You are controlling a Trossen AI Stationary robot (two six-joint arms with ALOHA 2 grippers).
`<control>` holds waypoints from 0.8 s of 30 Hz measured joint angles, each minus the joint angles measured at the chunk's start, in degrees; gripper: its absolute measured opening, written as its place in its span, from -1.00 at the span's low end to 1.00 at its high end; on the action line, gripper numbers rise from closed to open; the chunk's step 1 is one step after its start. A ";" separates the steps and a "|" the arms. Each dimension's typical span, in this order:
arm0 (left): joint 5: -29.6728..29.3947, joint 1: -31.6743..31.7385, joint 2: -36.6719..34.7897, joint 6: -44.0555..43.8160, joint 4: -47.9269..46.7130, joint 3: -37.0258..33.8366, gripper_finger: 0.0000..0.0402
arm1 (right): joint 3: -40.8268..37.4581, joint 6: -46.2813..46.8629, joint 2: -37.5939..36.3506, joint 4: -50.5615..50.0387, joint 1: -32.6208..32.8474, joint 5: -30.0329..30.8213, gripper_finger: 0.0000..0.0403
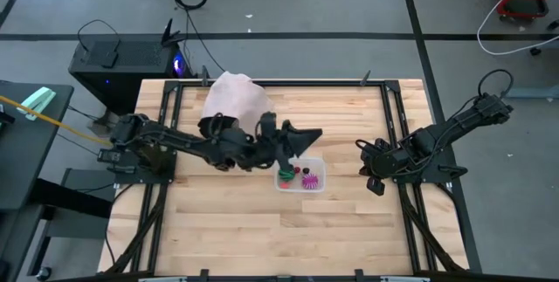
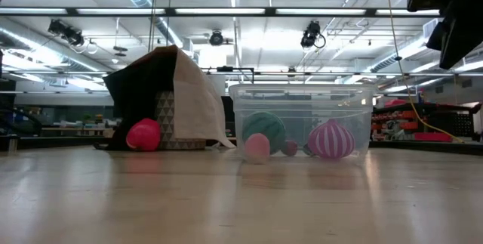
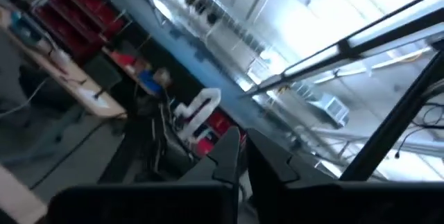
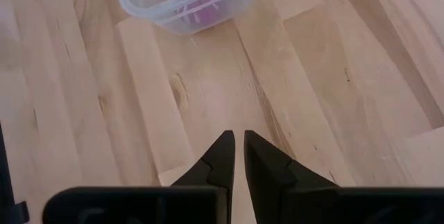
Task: Pick and placing Produce into tupperware
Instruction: Put the apple into the transparent bin
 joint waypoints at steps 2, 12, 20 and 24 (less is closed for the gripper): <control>2.11 -1.11 1.02 1.77 1.65 3.88 -0.88 | -0.02 -0.24 0.02 0.02 0.01 0.32 -0.80; 54.59 4.91 1.89 24.33 4.33 21.23 -0.93 | -0.01 -1.90 0.01 0.39 0.00 1.54 -0.80; 64.33 18.35 1.93 17.44 -7.16 23.34 -0.97 | 0.00 0.57 0.00 0.42 0.00 1.95 -0.80; 65.32 23.64 1.93 13.43 -3.75 19.45 -0.98 | -0.02 2.72 0.00 0.42 0.01 2.65 -0.80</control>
